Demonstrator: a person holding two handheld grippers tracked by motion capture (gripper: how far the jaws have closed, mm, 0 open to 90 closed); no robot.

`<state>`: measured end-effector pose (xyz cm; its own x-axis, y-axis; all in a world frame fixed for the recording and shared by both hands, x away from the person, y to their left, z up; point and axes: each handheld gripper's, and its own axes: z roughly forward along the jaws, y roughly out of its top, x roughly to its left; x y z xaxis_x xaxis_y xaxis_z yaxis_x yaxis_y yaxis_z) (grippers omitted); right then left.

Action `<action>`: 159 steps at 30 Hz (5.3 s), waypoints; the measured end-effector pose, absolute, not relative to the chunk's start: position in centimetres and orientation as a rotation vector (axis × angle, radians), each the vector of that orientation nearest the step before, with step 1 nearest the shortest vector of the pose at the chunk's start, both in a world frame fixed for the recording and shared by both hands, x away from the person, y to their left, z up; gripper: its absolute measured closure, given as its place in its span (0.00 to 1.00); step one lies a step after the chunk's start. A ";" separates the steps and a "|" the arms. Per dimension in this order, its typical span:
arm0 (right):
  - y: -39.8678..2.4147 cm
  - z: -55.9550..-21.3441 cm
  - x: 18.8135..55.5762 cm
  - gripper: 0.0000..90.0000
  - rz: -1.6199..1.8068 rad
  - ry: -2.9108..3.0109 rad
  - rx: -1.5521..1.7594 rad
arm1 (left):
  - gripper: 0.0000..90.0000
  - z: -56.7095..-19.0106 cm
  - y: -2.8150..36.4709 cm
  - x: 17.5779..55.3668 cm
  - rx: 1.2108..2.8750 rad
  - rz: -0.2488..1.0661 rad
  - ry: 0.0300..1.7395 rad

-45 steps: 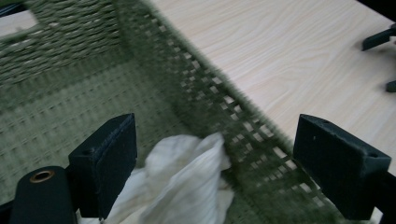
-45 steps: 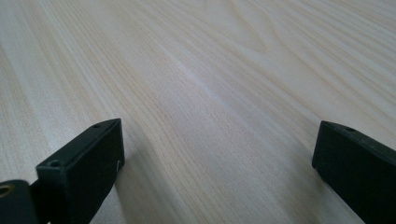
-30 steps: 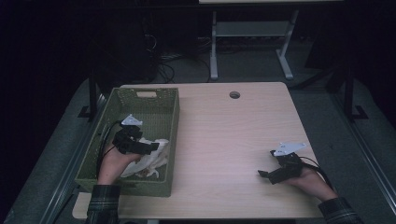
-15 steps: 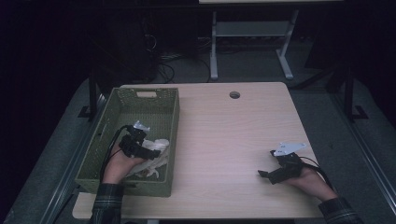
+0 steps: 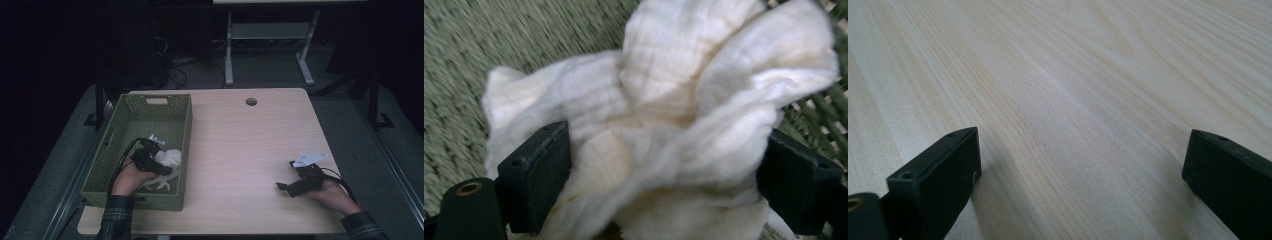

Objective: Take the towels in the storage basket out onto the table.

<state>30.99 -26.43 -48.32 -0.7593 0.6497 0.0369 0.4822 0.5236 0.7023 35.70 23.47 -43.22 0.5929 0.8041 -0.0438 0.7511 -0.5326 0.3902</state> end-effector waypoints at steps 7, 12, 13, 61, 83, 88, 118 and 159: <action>-26.4 -48.3 31.0 0.02 1.061 2.535 0.958 | 0.15 -43.7 23.4 35.8 2.466 0.187 1.280; -26.4 -48.3 31.0 0.02 1.061 2.535 0.958 | 0.18 -43.7 23.2 35.7 2.489 0.202 1.275; -26.4 -48.3 31.0 0.02 1.061 2.535 0.958 | 0.21 -43.6 23.1 35.7 2.493 0.207 1.277; -26.4 -48.3 31.0 0.02 1.061 2.535 0.959 | 0.79 -34.1 27.6 33.2 1.884 0.261 1.076; -26.4 -48.3 31.0 0.02 1.063 2.534 0.959 | 0.79 -29.8 23.5 33.3 1.838 0.250 0.893; -26.4 -48.3 31.0 0.02 1.063 2.534 0.961 | 0.79 -29.2 22.0 33.4 1.846 0.248 0.854; -26.4 -48.3 31.0 0.02 1.063 2.535 0.961 | 0.79 -29.3 12.1 34.9 1.860 0.145 0.688; -26.4 -48.3 31.0 0.02 1.062 2.535 0.959 | 0.79 -42.0 0.7 35.5 2.055 0.068 0.723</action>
<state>31.00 -26.42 -48.31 -0.7592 0.6497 0.0385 0.4829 0.5228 0.7025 35.46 0.72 -41.98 0.8253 0.5174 -0.2262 0.4665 -0.3991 0.7893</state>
